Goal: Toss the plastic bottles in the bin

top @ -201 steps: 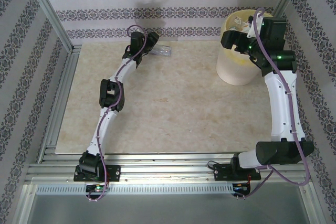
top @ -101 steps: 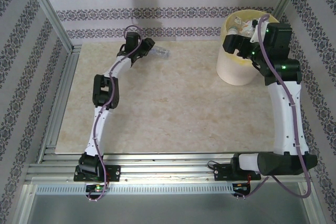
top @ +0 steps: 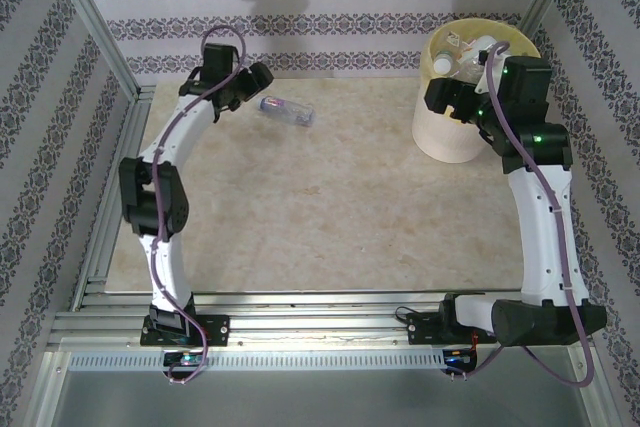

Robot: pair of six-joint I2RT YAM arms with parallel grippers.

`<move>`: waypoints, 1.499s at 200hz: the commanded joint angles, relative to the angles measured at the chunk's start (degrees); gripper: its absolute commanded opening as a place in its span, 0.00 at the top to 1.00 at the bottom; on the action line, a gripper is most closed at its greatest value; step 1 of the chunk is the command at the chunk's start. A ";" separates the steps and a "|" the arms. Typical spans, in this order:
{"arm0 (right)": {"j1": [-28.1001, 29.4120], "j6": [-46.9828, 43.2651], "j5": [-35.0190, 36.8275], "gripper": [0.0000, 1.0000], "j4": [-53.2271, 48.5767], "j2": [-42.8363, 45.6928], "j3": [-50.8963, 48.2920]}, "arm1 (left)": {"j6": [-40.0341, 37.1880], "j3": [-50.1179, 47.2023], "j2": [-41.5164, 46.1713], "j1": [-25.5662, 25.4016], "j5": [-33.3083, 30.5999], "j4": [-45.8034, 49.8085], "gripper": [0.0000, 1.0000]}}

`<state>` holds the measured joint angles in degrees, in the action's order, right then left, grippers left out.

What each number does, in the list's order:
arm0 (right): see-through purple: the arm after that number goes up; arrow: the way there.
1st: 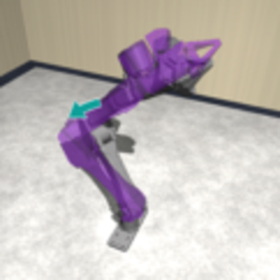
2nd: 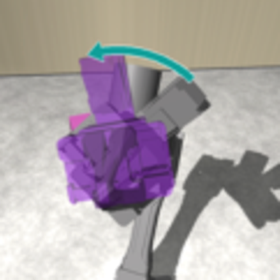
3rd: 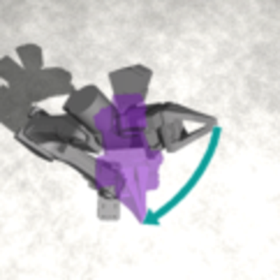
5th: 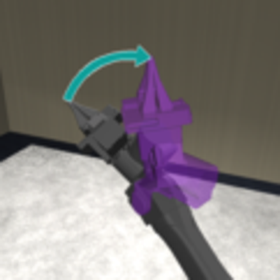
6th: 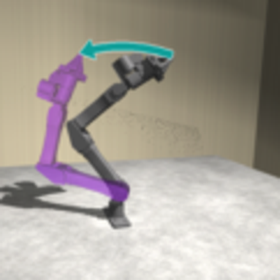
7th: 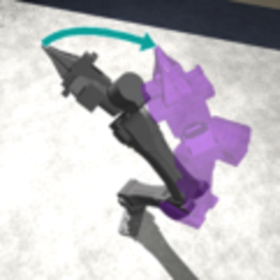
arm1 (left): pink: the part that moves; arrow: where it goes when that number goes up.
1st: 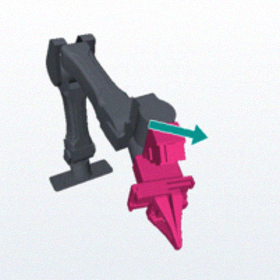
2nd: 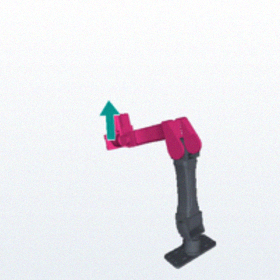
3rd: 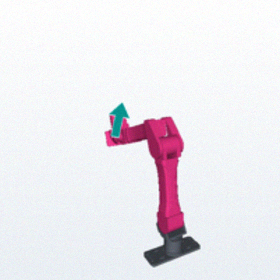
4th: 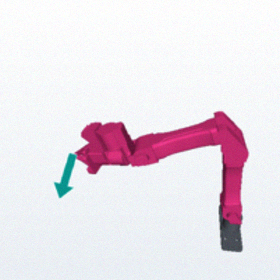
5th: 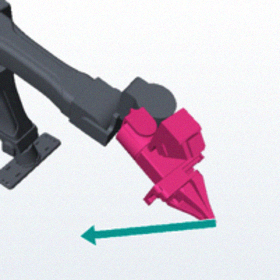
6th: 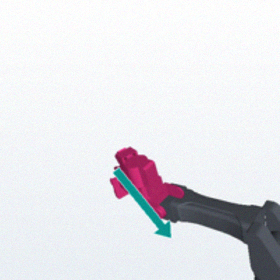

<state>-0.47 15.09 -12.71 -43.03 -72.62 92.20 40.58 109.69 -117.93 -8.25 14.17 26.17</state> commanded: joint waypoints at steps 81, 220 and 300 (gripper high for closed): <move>0.71 -0.19 -1.91 0.05 -0.01 -2.70 2.15 | -7.75 31.70 -22.94 -3.80 -3.23 33.84 0.00; 0.56 -2.61 -1.08 0.05 0.31 -0.56 -1.65 | -8.80 23.17 -23.26 -3.12 -5.05 38.99 0.00; 0.21 -3.05 -2.04 0.05 1.07 0.09 -3.00 | -10.59 21.53 -25.80 -2.20 -8.25 39.63 0.01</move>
<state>-0.49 13.13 -13.58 -43.00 -74.06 90.11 31.88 133.23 -142.93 -11.40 8.05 63.31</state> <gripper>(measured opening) 0.955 0.998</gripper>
